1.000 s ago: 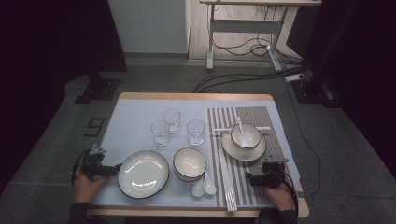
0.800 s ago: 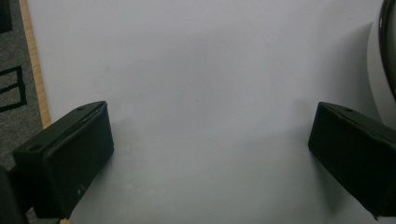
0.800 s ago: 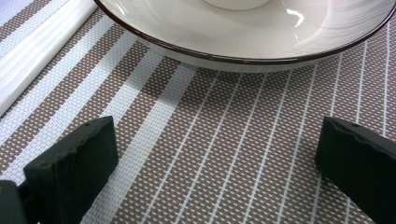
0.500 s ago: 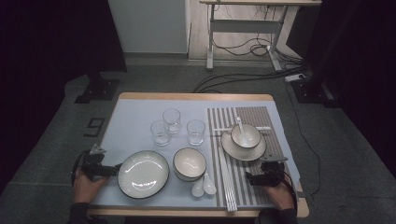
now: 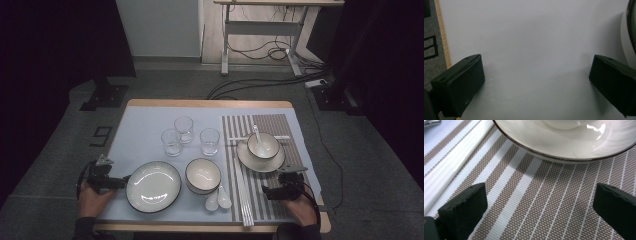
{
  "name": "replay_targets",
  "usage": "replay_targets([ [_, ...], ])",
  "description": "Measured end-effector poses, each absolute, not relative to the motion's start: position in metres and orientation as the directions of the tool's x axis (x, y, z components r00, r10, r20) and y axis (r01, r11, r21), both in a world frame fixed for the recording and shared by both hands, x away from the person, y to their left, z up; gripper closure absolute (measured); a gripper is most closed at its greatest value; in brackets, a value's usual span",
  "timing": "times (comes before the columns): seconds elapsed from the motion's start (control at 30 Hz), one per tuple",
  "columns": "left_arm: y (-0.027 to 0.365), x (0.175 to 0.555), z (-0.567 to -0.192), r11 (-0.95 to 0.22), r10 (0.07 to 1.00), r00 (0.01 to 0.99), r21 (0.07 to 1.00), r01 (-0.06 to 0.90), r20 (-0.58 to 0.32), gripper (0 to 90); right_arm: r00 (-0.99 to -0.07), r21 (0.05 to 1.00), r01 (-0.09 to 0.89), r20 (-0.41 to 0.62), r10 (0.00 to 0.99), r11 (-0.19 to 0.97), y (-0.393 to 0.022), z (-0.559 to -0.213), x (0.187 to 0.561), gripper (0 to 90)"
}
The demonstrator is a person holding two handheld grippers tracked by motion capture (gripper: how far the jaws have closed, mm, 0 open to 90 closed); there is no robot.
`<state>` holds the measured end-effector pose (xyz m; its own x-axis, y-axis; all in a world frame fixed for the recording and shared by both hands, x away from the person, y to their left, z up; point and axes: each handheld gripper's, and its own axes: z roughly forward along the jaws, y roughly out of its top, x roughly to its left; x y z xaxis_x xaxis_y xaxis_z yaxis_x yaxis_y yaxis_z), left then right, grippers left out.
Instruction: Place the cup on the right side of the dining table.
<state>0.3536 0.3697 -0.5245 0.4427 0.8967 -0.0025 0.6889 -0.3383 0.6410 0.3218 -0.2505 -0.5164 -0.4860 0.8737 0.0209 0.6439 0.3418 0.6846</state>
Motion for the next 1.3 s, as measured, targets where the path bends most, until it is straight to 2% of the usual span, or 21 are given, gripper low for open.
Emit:
replay_targets([
  [0.67,0.37,0.354,-0.525,-0.338,0.897,0.443,0.642,0.688,-0.002,0.0,-0.568,0.688,0.594,-0.008,0.823,0.416,-0.239,-0.48,0.327,0.0],
  [1.3,0.37,0.353,-0.524,-0.34,0.896,0.444,0.641,0.688,-0.001,0.0,-0.641,0.661,0.564,-0.029,0.767,0.495,-0.208,-0.459,0.345,0.0],
])
